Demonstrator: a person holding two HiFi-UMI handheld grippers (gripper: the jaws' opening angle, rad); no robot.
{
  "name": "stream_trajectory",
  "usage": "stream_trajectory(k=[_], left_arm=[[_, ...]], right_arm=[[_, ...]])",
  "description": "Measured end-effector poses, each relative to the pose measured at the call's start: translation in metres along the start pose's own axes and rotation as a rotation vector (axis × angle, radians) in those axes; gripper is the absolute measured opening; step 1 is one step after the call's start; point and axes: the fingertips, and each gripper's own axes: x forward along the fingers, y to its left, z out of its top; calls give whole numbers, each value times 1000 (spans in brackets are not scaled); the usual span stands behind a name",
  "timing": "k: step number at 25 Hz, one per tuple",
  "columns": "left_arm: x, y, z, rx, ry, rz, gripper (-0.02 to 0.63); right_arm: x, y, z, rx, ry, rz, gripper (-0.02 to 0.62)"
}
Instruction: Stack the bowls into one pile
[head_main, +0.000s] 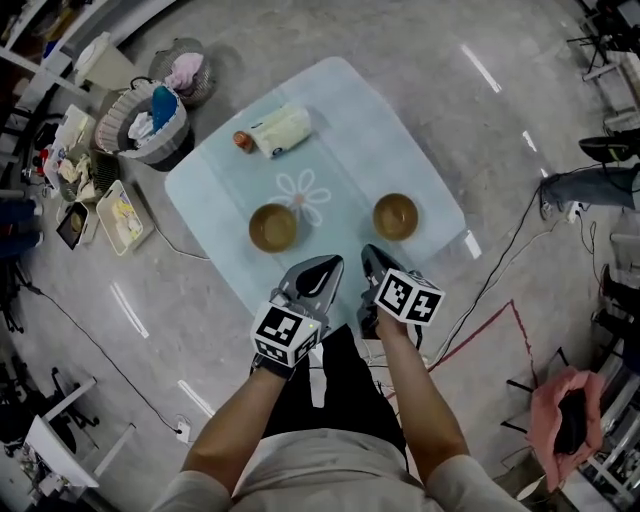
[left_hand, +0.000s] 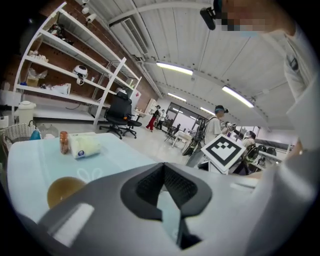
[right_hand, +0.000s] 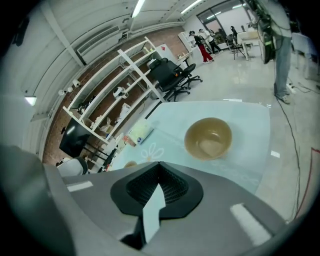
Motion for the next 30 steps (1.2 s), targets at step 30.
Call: stream_trajectory(k=[30], left_arm=[[115, -59, -39, 13, 116, -104, 6]], right_arm=[[4, -143, 37, 325, -77, -75, 72]])
